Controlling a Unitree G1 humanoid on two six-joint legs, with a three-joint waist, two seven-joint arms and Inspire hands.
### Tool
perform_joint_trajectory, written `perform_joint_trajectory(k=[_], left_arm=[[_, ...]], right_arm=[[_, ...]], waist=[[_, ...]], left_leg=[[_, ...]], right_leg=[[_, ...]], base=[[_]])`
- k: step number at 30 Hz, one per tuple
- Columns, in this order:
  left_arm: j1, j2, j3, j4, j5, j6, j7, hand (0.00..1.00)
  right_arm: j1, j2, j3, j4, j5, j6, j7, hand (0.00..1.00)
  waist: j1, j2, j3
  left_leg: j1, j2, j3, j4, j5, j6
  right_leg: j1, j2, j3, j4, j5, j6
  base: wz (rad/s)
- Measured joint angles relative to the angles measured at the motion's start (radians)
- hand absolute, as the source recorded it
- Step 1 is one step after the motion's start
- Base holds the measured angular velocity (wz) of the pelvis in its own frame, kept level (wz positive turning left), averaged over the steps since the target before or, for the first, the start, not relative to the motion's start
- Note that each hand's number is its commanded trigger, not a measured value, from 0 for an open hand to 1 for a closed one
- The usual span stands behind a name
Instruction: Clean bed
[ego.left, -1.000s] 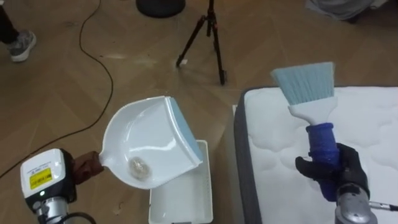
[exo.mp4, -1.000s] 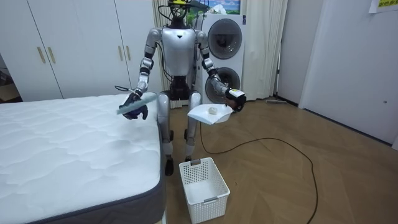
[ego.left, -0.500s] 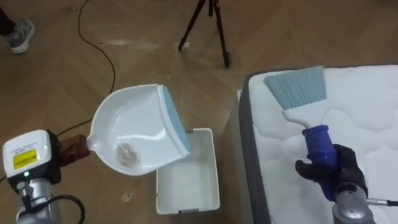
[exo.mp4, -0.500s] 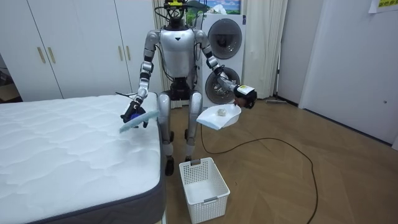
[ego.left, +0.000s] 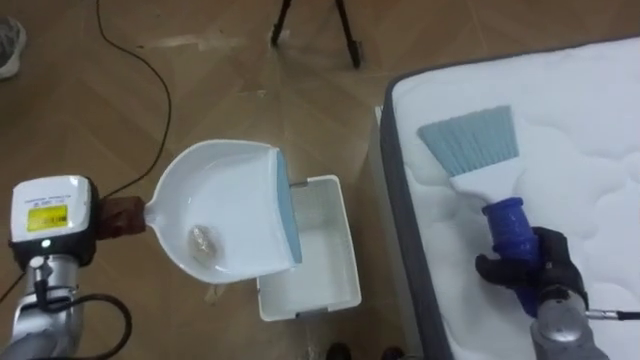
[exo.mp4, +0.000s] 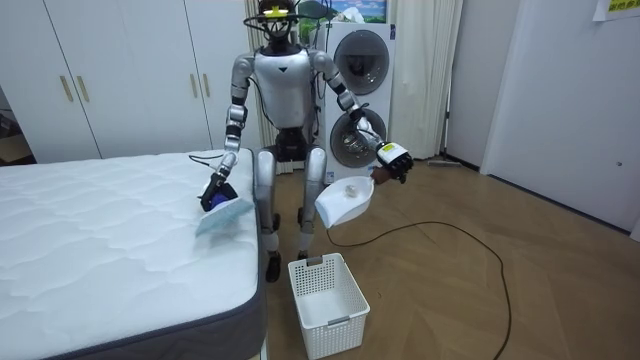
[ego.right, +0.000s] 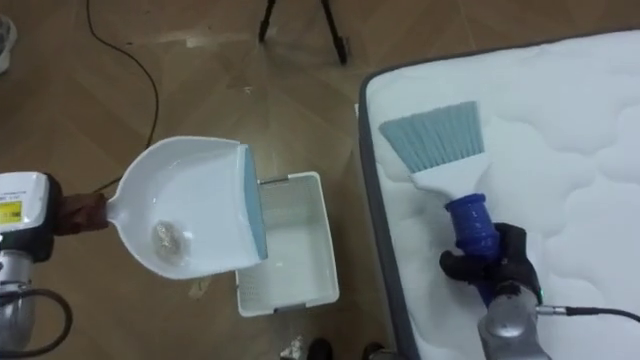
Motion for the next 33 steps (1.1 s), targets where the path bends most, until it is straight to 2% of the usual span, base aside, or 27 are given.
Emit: perform_joint_trajectory(k=[4,8,11,14,16,17,18,20,27,33], left_arm=[[-0.012,0.002,-0.002,-0.001,0.032,0.003,-0.006,1.0],[-0.018,0.003,-0.019,-0.001,0.05,0.013,-0.036,1.0],[-0.018,0.003,-0.027,-0.001,0.063,0.024,-0.051,1.0],[-0.018,0.006,-0.029,0.001,0.089,0.028,-0.073,1.0],[-0.018,0.01,-0.03,0.001,0.091,0.03,-0.075,1.0],[-0.016,0.011,-0.03,0.002,0.093,0.035,-0.076,1.0],[-0.016,0.011,-0.03,0.006,0.104,0.039,-0.076,1.0],[-0.016,0.013,-0.03,0.012,0.115,0.05,-0.076,1.0],[-0.019,0.014,-0.03,0.056,0.117,0.068,-0.081,1.0],[-0.021,0.014,-0.031,0.08,0.118,0.069,-0.117,1.0]], right_arm=[[-0.001,0.0,0.001,0.0,0.0,-0.008,-0.006,0.0],[-0.001,-0.001,0.001,0.0,0.0,-0.013,-0.011,0.0],[-0.001,-0.002,0.001,-0.002,-0.004,-0.014,-0.014,0.0],[0.0,-0.004,0.001,-0.003,-0.024,-0.018,-0.014,0.0],[0.001,-0.005,0.001,-0.003,-0.042,-0.029,-0.015,0.0],[0.001,-0.006,0.001,-0.003,-0.046,-0.035,-0.017,0.0],[0.002,-0.009,0.001,-0.003,-0.056,-0.038,-0.019,0.0],[0.005,-0.01,0.001,-0.001,-0.075,-0.042,-0.024,0.0],[0.008,-0.018,0.001,0.005,-0.077,-0.071,-0.028,0.0],[0.01,-0.019,0.002,0.005,-0.076,-0.071,-0.028,0.0]], waist=[[-0.004,0.004,-0.0012],[-0.006,0.004,-0.0011],[-0.008,0.005,-0.0008],[-0.007,0.006,-0.0006],[-0.006,0.006,-0.0006],[-0.004,0.006,-0.0006],[-0.002,0.007,-0.0011],[0.003,0.009,-0.0016],[0.008,0.009,-0.0017],[0.003,0.009,-0.0016]], left_leg=[[-0.025,-0.002,0.017,-0.001,-0.006,-0.011],[-0.041,0.006,0.04,0.001,-0.006,-0.012],[-0.044,0.005,0.039,0.001,-0.007,-0.012],[-0.048,0.005,0.039,0.001,-0.01,-0.022],[-0.051,0.003,0.041,0.001,-0.012,-0.051],[-0.051,0.004,0.053,0.0,-0.013,-0.08],[-0.051,0.01,0.075,-0.002,-0.01,-0.089],[-0.048,0.017,0.096,-0.001,-0.009,-0.089],[-0.036,0.016,0.095,0.0,-0.007,-0.086],[-0.043,0.016,0.094,0.006,-0.007,-0.086]], right_leg=[[-0.021,-0.009,-0.008,0.006,-0.01,-0.001],[-0.035,-0.01,-0.01,0.007,-0.01,-0.001],[-0.035,-0.012,-0.016,0.003,-0.01,-0.001],[-0.037,-0.015,-0.024,0.002,-0.01,-0.001],[-0.039,-0.019,-0.025,0.002,-0.01,-0.001],[-0.039,-0.023,-0.024,0.003,-0.01,-0.001],[-0.038,-0.025,-0.023,0.003,-0.01,-0.001],[-0.037,-0.024,-0.021,0.003,-0.011,-0.002],[-0.031,-0.022,-0.01,0.004,-0.021,-0.001],[-0.033,-0.021,-0.011,0.009,-0.026,-0.005]], base=[[0.03],[0.0],[0.0],[0.0],[0.0],[0.03],[0.0],[0.0],[-0.01],[0.04]])
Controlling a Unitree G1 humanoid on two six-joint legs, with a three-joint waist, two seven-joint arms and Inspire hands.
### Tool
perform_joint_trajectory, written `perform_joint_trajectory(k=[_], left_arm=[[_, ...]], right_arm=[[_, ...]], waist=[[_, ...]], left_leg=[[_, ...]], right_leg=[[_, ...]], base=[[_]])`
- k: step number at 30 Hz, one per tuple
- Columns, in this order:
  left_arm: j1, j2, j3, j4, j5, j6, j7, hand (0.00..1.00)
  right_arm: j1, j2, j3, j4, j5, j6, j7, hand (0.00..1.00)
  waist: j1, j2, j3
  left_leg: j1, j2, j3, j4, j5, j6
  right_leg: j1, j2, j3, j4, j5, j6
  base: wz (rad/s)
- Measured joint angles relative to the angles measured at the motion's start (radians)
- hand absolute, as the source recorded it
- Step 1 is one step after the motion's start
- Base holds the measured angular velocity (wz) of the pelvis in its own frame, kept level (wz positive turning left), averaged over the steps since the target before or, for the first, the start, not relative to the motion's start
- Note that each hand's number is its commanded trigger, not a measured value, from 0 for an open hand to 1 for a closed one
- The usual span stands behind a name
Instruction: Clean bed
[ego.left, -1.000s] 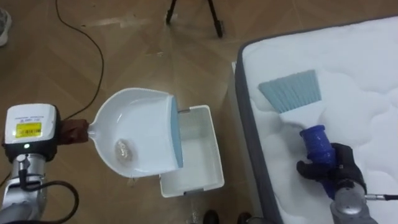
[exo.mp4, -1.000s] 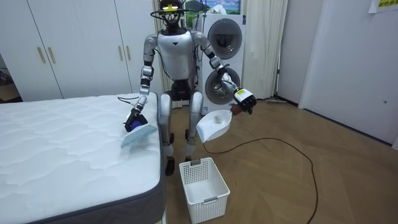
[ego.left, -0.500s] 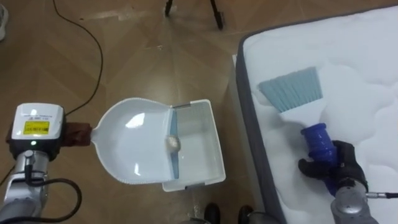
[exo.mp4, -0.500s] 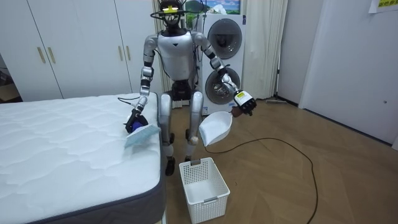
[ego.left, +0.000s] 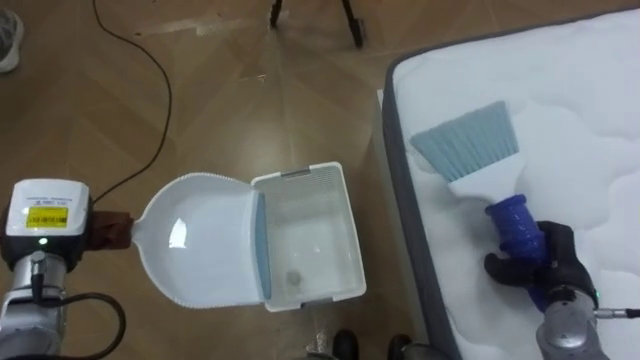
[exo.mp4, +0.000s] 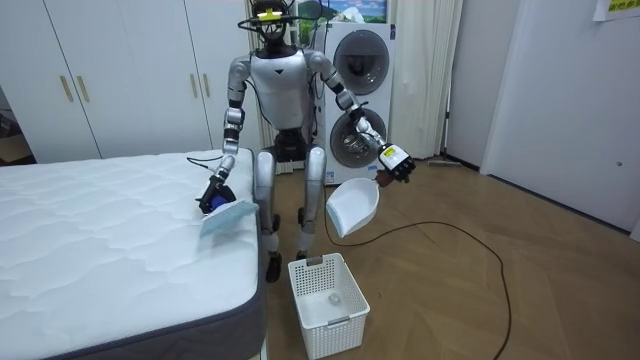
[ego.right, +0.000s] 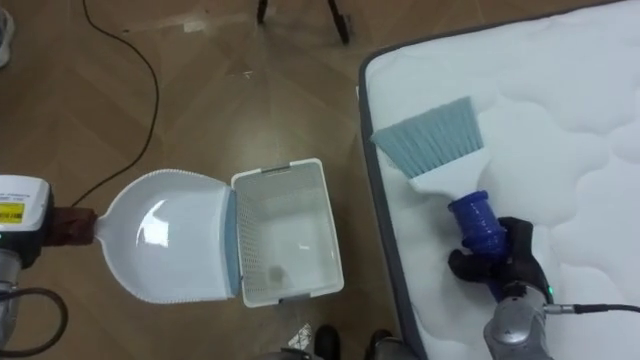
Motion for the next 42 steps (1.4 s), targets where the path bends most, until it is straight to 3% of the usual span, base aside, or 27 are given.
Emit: perform_joint_trajectory(k=[11,16,19,22,23,24,29,30,35,39,42], left_arm=[[-0.006,0.025,0.0,0.005,-0.003,-0.006,-0.013,1.0],[-0.003,0.037,0.0,0.013,-0.004,-0.007,0.051,1.0],[-0.001,0.036,-0.007,0.018,-0.013,-0.011,0.088,1.0],[0.0,0.014,-0.014,0.022,-0.056,-0.019,0.104,1.0],[0.001,0.01,-0.014,0.025,-0.072,-0.033,0.111,1.0],[0.003,0.009,-0.014,0.025,-0.074,-0.035,0.112,1.0],[0.039,-0.03,-0.007,-0.021,-0.081,-0.041,0.119,1.0],[0.065,-0.036,-0.007,-0.072,-0.08,-0.042,0.12,1.0],[0.122,-0.073,-0.006,-0.168,-0.084,-0.063,0.129,1.0],[0.175,-0.093,-0.005,-0.236,-0.143,-0.057,0.121,1.0],[0.211,-0.114,-0.005,-0.315,-0.141,-0.053,0.076,1.0]], right_arm=[[0.0,-0.004,0.032,-0.01,0.018,-0.008,-0.024,0.0],[0.004,-0.007,0.046,-0.01,0.023,-0.008,-0.04,0.0],[0.012,-0.011,0.066,-0.01,0.029,-0.008,-0.04,0.0],[0.034,-0.012,0.078,-0.009,0.059,-0.009,-0.037,0.0],[0.038,-0.012,0.079,-0.009,0.07,-0.008,-0.031,0.0],[0.041,-0.012,0.079,-0.009,0.077,-0.008,-0.027,0.0],[0.091,-0.012,0.078,-0.032,0.112,-0.007,0.005,0.0],[0.114,-0.012,0.078,-0.063,0.126,-0.007,0.006,0.0],[0.185,-0.013,0.066,-0.133,0.132,-0.008,0.001,0.0],[0.207,-0.012,0.063,-0.172,0.152,-0.008,0.002,0.0],[0.217,-0.011,0.063,-0.191,0.149,0.0,0.021,0.0]], waist=[[0.005,-0.002,-0.0006],[0.008,-0.004,-0.0012],[0.007,-0.004,-0.0015],[0.009,-0.006,-0.0023],[0.009,-0.006,-0.0026],[0.007,-0.008,-0.0034],[0.01,-0.019,-0.0138],[0.011,-0.027,-0.0223],[0.012,-0.052,-0.0431],[0.011,-0.059,-0.047],[0.009,-0.065,-0.0456]], left_leg=[[-0.013,-0.002,-0.004,0.0,0.002,0.006],[-0.003,-0.002,-0.004,0.0,0.016,0.03],[0.014,-0.002,-0.006,-0.007,0.017,0.032],[0.051,0.0,-0.011,-0.031,0.02,0.049],[0.066,0.0,-0.014,-0.04,0.025,0.083],[0.073,0.0,-0.014,-0.043,0.026,0.089],[0.171,0.023,-0.011,-0.093,0.031,0.099],[0.192,0.024,-0.005,-0.107,0.034,0.102],[0.309,0.035,-0.001,-0.166,0.034,0.102],[0.383,0.053,0.02,-0.21,0.034,0.102],[0.412,0.057,0.035,-0.225,0.033,0.102]], right_leg=[[-0.011,-0.004,-0.01,0.017,0.0,0.0],[-0.003,-0.004,-0.01,0.016,0.0,0.0],[0.014,-0.003,-0.009,0.012,0.0,0.0],[0.051,0.002,-0.012,-0.007,0.003,-0.004],[0.062,0.005,-0.013,-0.008,0.003,-0.004],[0.068,0.006,-0.012,-0.009,0.003,-0.004],[0.18,0.032,-0.016,-0.102,0.034,-0.006],[0.194,0.032,-0.012,-0.111,0.035,-0.004],[0.32,0.053,-0.009,-0.205,0.056,0.003],[0.403,0.078,0.016,-0.289,0.088,0.004],[0.428,0.084,0.038,-0.305,0.093,0.005]], base=[[0.05],[0.02],[0.03],[0.0],[0.0],[0.0],[-0.1],[-0.12],[-0.11],[-0.21],[-0.16]])
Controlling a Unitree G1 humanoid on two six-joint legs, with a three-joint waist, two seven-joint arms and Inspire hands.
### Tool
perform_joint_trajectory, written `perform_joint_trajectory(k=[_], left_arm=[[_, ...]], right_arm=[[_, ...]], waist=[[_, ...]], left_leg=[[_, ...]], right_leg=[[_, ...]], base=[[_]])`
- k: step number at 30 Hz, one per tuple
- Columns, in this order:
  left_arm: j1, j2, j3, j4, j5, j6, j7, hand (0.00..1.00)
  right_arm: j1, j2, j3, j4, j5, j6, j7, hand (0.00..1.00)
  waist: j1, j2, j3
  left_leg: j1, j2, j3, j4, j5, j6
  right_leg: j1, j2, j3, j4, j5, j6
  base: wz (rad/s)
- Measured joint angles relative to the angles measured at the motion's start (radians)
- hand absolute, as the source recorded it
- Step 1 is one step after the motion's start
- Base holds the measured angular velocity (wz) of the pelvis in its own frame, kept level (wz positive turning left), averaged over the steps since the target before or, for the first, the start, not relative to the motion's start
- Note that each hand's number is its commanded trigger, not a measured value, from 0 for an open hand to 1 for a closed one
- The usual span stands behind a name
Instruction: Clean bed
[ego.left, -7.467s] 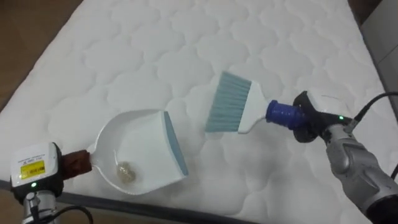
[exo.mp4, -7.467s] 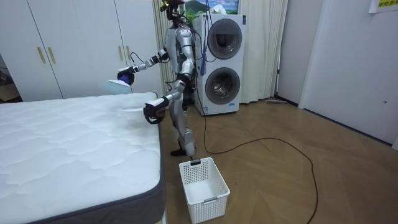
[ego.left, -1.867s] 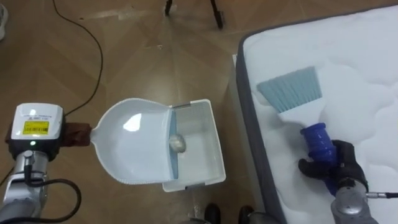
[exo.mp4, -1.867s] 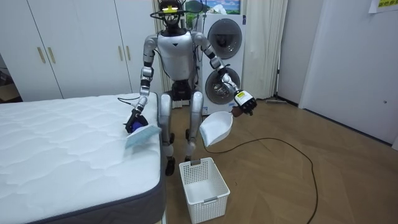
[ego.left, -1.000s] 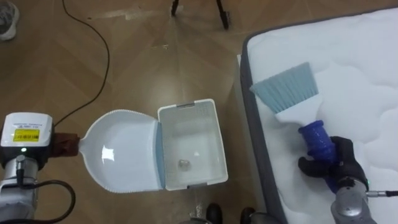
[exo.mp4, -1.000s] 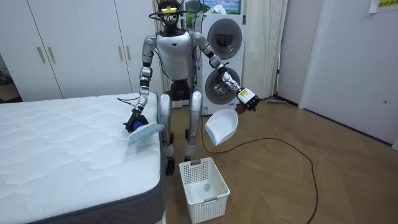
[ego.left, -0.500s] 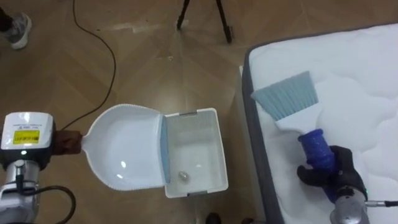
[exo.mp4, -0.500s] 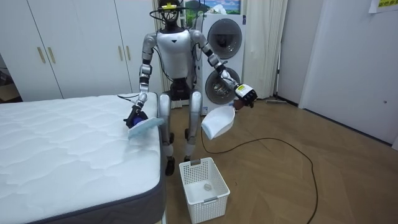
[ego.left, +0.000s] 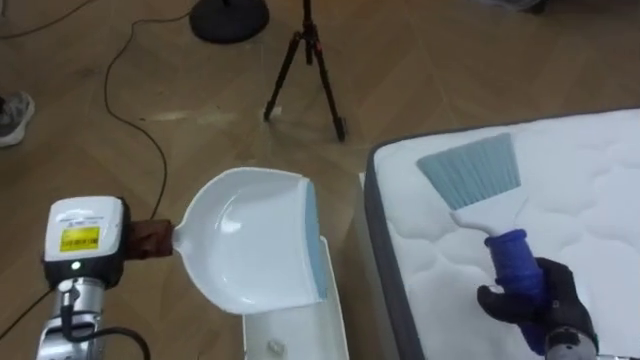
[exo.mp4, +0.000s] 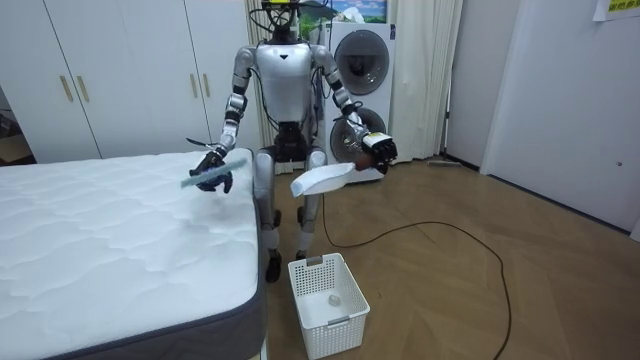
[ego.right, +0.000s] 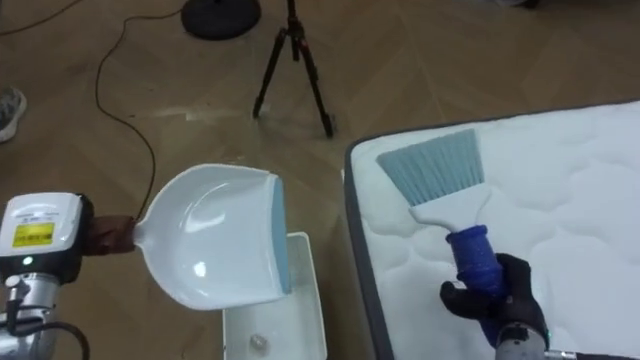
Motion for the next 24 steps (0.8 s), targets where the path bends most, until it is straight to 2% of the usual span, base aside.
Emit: perform_joint_trajectory(k=[1,3,4,6,8,11,17,19,20,21,22,24], left_arm=[[0.005,-0.005,0.0,-0.01,-0.004,0.0,-0.008,1.0],[0.012,-0.03,0.0,-0.028,-0.021,0.004,-0.017,1.0],[0.014,-0.037,0.0,-0.027,-0.028,0.005,-0.016,1.0],[0.037,-0.081,0.023,-0.027,-0.046,0.004,-0.007,1.0],[0.063,-0.111,0.039,-0.026,-0.059,-0.008,0.01,1.0],[0.09,-0.115,0.039,-0.026,-0.067,-0.033,0.014,1.0],[0.091,-0.116,0.051,-0.05,-0.059,-0.056,0.013,1.0],[0.095,-0.116,0.068,-0.056,-0.057,-0.068,0.013,1.0],[0.099,-0.116,0.08,-0.056,-0.056,-0.067,0.013,1.0],[0.099,-0.116,0.096,-0.059,-0.049,-0.067,0.013,1.0],[0.1,-0.116,0.107,-0.06,-0.042,-0.068,0.013,1.0],[0.1,-0.112,0.144,-0.06,-0.036,-0.066,0.013,1.0]], right_arm=[[0.0,0.0,0.0,-0.007,-0.001,0.004,0.006,0.0],[0.008,0.0,0.004,-0.041,0.0,0.016,0.011,0.0],[0.014,0.002,0.006,-0.048,0.0,0.016,0.011,0.0],[0.026,0.01,0.006,-0.05,-0.003,0.017,0.012,0.0],[0.055,0.009,0.003,-0.06,-0.005,0.017,0.011,0.0],[0.101,0.009,-0.01,-0.062,-0.005,0.025,0.009,0.0],[0.135,0.01,-0.078,-0.063,-0.006,0.039,0.002,0.0],[0.133,0.01,-0.085,-0.073,-0.007,0.043,0.002,0.0],[0.132,0.01,-0.085,-0.09,-0.008,0.045,0.003,0.0],[0.127,0.01,-0.085,-0.096,-0.015,0.045,0.007,0.0],[0.127,0.01,-0.086,-0.096,-0.017,0.046,0.013,0.0],[0.111,0.013,-0.085,-0.084,-0.018,0.054,0.025,0.0]], waist=[[0.002,-0.001,0.0],[0.029,-0.004,0.0018],[0.033,-0.005,0.0024],[0.05,-0.009,0.0071],[0.049,-0.011,0.0084],[0.037,-0.013,0.0074],[0.001,-0.01,0.0076],[0.005,-0.012,0.008],[0.017,-0.012,0.0075],[0.024,-0.012,0.0077],[0.026,-0.012,0.0076],[0.048,-0.014,0.0083]], left_leg=[[0.005,0.002,0.009,-0.005,0.0,0.0],[0.033,0.014,0.055,-0.031,0.0,0.001],[0.044,0.018,0.068,-0.037,0.0,0.0],[0.101,0.031,0.116,-0.073,-0.006,-0.003],[0.123,0.037,0.137,-0.08,-0.015,-0.007],[0.128,0.049,0.172,-0.081,-0.024,-0.009],[0.131,0.056,0.221,-0.094,-0.029,-0.008],[0.143,0.067,0.27,-0.095,-0.038,-0.011],[0.145,0.075,0.312,-0.093,-0.046,-0.013],[0.147,0.083,0.353,-0.094,-0.051,-0.015],[0.147,0.087,0.374,-0.096,-0.052,-0.016],[0.158,0.099,0.475,-0.108,-0.06,-0.02]], right_leg=[[0.0,0.001,0.007,0.0,0.0,0.0],[0.002,0.018,0.067,-0.011,0.012,-0.002],[0.004,0.023,0.081,-0.016,0.015,-0.002],[0.032,0.042,0.159,-0.034,0.025,-0.005],[0.046,0.054,0.193,-0.037,0.028,-0.005],[0.042,0.066,0.222,-0.038,0.033,-0.008],[0.027,0.077,0.272,-0.049,0.043,-0.005],[0.016,0.085,0.276,-0.038,0.044,-0.007],[0.0,0.088,0.264,-0.027,0.046,-0.011],[-0.013,0.088,0.239,-0.027,0.057,-0.014],[-0.021,0.088,0.223,-0.025,0.062,-0.015],[-0.053,0.085,0.154,-0.01,0.082,-0.026]], base=[[-0.4],[-0.62],[-0.73],[-0.71],[-0.49],[-0.34],[-0.3],[-0.71],[-1.06],[-1.05],[-1.04],[-1.26]])
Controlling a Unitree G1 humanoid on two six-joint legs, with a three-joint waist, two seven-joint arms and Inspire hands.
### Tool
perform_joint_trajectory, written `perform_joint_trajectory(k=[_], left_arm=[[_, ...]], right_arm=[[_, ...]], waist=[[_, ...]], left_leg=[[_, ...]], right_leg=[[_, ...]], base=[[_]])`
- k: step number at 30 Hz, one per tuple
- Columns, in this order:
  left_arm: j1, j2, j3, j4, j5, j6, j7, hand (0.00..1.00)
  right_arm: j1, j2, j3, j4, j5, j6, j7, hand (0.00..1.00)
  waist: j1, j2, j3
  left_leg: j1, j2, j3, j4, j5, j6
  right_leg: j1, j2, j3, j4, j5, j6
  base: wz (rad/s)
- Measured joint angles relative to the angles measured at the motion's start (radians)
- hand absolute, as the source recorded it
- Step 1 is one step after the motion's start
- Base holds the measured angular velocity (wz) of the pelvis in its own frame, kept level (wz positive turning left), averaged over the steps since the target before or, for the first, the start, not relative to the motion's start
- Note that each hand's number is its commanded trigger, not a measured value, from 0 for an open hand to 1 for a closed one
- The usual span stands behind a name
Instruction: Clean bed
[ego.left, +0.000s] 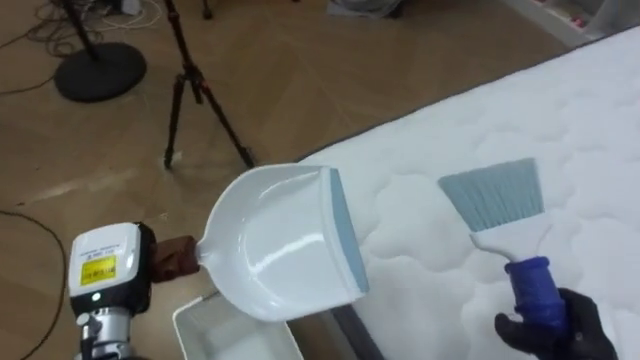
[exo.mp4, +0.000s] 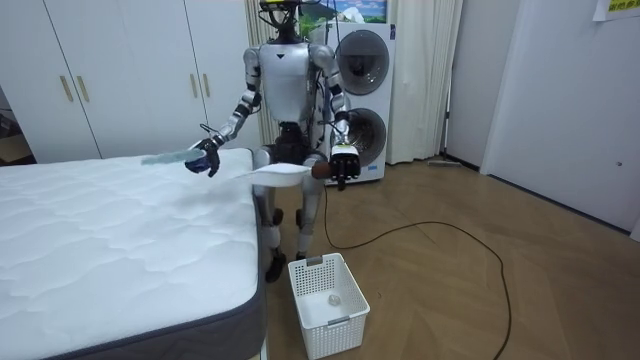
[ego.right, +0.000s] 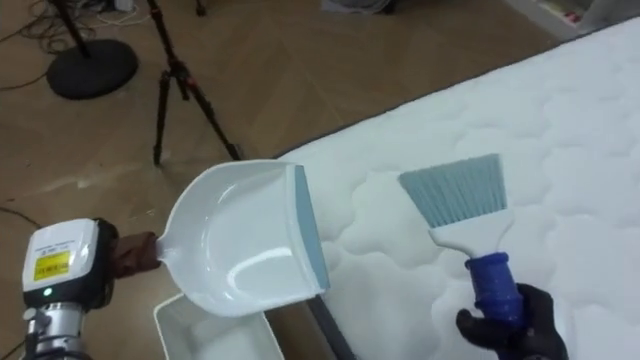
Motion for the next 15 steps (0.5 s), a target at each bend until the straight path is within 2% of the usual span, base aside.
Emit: perform_joint_trajectory(k=[1,2,3,4,6,8,9,11,13,14,15], left_arm=[[0.0,0.001,0.009,0.0,-0.002,0.0,0.0,1.0],[-0.001,0.003,0.025,-0.001,-0.01,0.0,0.0,1.0],[-0.003,0.007,0.04,-0.003,-0.011,0.0,0.0,1.0],[-0.003,0.007,0.043,-0.004,-0.011,0.002,0.0,1.0],[-0.003,0.007,0.043,-0.015,-0.011,0.009,0.0,1.0],[-0.008,0.006,0.043,-0.017,-0.01,0.014,-0.005,1.0],[-0.011,0.004,0.043,-0.017,-0.008,0.02,-0.012,1.0],[-0.015,0.004,0.041,-0.017,-0.01,0.028,-0.027,1.0],[-0.018,0.002,0.037,-0.017,-0.016,0.032,-0.033,1.0],[-0.026,0.002,0.028,-0.017,-0.03,0.04,-0.037,1.0],[-0.03,0.001,0.022,-0.015,-0.038,0.044,-0.041,1.0]], right_arm=[[-0.002,0.001,0.0,0.0,0.0,0.007,0.0,0.0],[-0.005,0.004,0.001,0.0,-0.002,0.016,0.0,0.0],[-0.007,0.006,0.001,0.0,-0.004,0.023,-0.001,0.0],[-0.007,0.006,0.0,0.0,-0.004,0.027,-0.003,0.0],[-0.009,0.006,0.001,0.0,-0.002,0.028,-0.013,0.0],[-0.02,0.007,0.013,0.0,0.006,0.027,-0.01,0.0],[-0.025,0.014,0.014,0.0,0.007,0.026,-0.008,0.0],[-0.022,0.02,0.02,0.0,0.02,0.026,-0.006,0.0],[-0.022,0.026,0.02,0.0,0.035,0.026,-0.002,0.0],[-0.023,0.032,0.02,0.0,0.053,0.026,-0.002,0.0],[-0.026,0.04,0.02,0.0,0.06,0.026,-0.001,0.0]], waist=[[0.007,-0.001,0.0003],[0.01,0.0,-0.0004],[0.019,-0.002,0.0019],[0.019,-0.003,0.0022],[0.025,-0.009,-0.0015],[0.031,-0.014,-0.0015],[0.028,-0.019,-0.0012],[0.014,-0.024,-0.0013],[-0.007,-0.023,-0.001],[-0.014,-0.02,-0.0012],[-0.021,-0.019,-0.0031]], left_leg=[[0.002,0.004,0.029,-0.001,-0.004,-0.001],[-0.003,0.017,0.077,-0.002,-0.014,-0.001],[-0.004,0.023,0.125,-0.001,-0.02,-0.002],[-0.001,0.024,0.149,-0.002,-0.023,-0.002],[0.003,0.024,0.24,0.001,-0.04,-0.005],[0.002,0.024,0.299,0.011,-0.047,-0.006],[-0.001,0.024,0.331,0.016,-0.048,-0.006],[-0.001,0.025,0.365,0.017,-0.049,-0.008],[-0.002,0.026,0.381,0.021,-0.051,-0.012],[-0.003,0.032,0.387,0.032,-0.056,-0.022],[-0.009,0.04,0.383,0.057,-0.068,-0.05]], right_leg=[[-0.006,-0.001,-0.022,0.001,0.006,-0.004],[-0.009,-0.005,-0.067,0.008,0.021,-0.007],[-0.022,-0.019,-0.122,0.047,0.007,-0.005],[-0.024,-0.034,-0.15,0.083,-0.012,0.003],[-0.012,-0.107,-0.2,0.184,-0.084,0.032],[0.02,-0.153,-0.213,0.182,-0.103,0.056],[0.038,-0.174,-0.217,0.154,-0.103,0.061],[0.051,-0.177,-0.218,0.111,-0.101,0.064],[0.054,-0.175,-0.219,0.085,-0.101,0.065],[0.054,-0.173,-0.221,0.077,-0.1,0.063],[0.049,-0.174,-0.218,0.078,-0.102,0.058]], base=[[-1.36],[-1.21],[-1.11],[-1.09],[-1.21],[-1.11],[-0.93],[-0.64],[-0.44],[-0.39],[-0.4]])
